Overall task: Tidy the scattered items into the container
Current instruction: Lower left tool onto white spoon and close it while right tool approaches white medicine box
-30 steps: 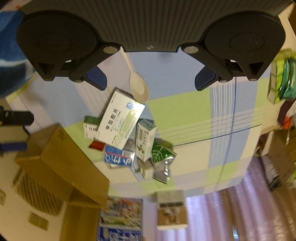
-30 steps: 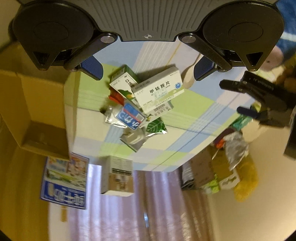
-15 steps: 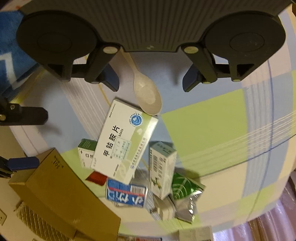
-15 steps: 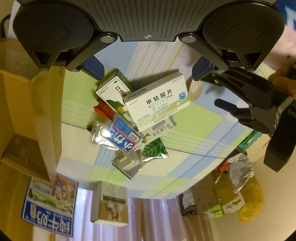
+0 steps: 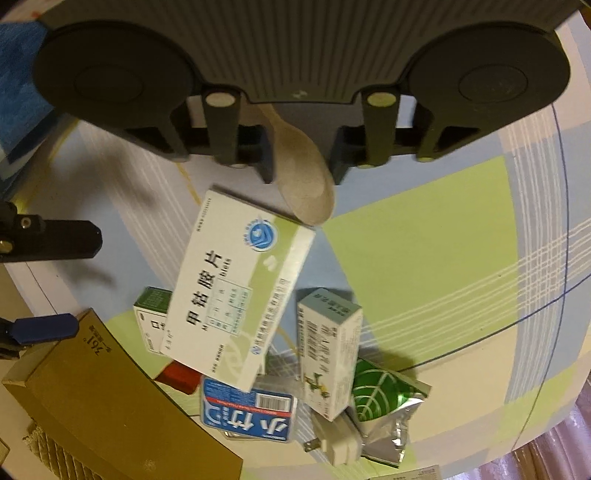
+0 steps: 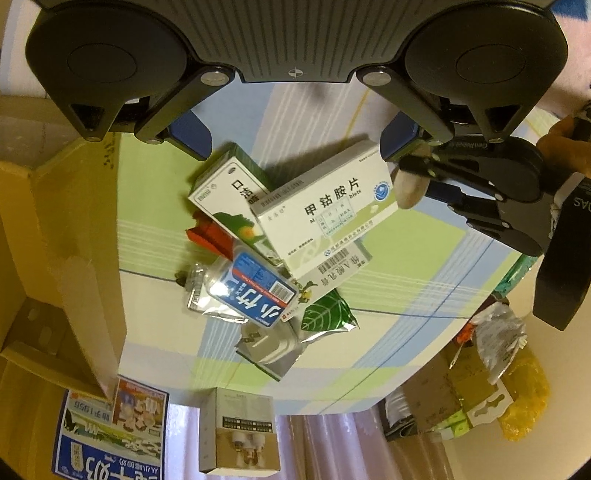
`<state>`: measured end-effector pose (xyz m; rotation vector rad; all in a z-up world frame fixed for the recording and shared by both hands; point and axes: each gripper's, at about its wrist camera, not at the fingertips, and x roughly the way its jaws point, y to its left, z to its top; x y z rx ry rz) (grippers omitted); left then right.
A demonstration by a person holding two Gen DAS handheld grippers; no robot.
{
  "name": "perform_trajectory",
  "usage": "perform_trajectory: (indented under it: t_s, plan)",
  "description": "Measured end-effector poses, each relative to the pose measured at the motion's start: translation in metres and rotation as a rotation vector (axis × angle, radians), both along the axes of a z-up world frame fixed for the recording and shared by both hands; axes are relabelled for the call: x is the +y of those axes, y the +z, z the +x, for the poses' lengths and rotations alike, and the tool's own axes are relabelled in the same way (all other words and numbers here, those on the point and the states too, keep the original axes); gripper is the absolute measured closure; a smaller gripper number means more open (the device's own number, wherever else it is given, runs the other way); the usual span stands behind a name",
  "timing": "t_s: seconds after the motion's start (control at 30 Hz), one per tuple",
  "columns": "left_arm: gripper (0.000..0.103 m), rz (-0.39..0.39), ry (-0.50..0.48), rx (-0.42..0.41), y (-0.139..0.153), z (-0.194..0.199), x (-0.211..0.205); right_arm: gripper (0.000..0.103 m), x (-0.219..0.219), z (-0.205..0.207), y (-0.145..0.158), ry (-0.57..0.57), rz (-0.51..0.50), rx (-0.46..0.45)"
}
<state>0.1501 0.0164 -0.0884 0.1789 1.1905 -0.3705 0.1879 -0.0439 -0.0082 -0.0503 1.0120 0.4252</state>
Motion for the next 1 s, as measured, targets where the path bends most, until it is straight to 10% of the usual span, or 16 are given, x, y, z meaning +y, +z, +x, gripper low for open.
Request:
perform_trajectory:
  t_s: [0.43, 0.57, 0.77, 1.0]
  plan:
    - [0.095, -0.023, 0.02, -0.026, 0.004, 0.009, 0.029, 0.007, 0.022, 0.014, -0.01, -0.069, 0.058, 0.064]
    - [0.068, -0.055, 0.046, -0.018, 0.003, 0.008, 0.029, 0.007, 0.021, 0.015, -0.013, -0.102, 0.072, 0.078]
    - [0.061, -0.062, 0.034, -0.019, -0.003, 0.008, 0.018, 0.007, 0.02, 0.015, -0.019, -0.135, 0.077, 0.101]
    - [0.089, 0.003, -0.014, -0.052, -0.003, 0.013, 0.021, 0.007, 0.021, 0.019, -0.021, -0.172, 0.112, 0.126]
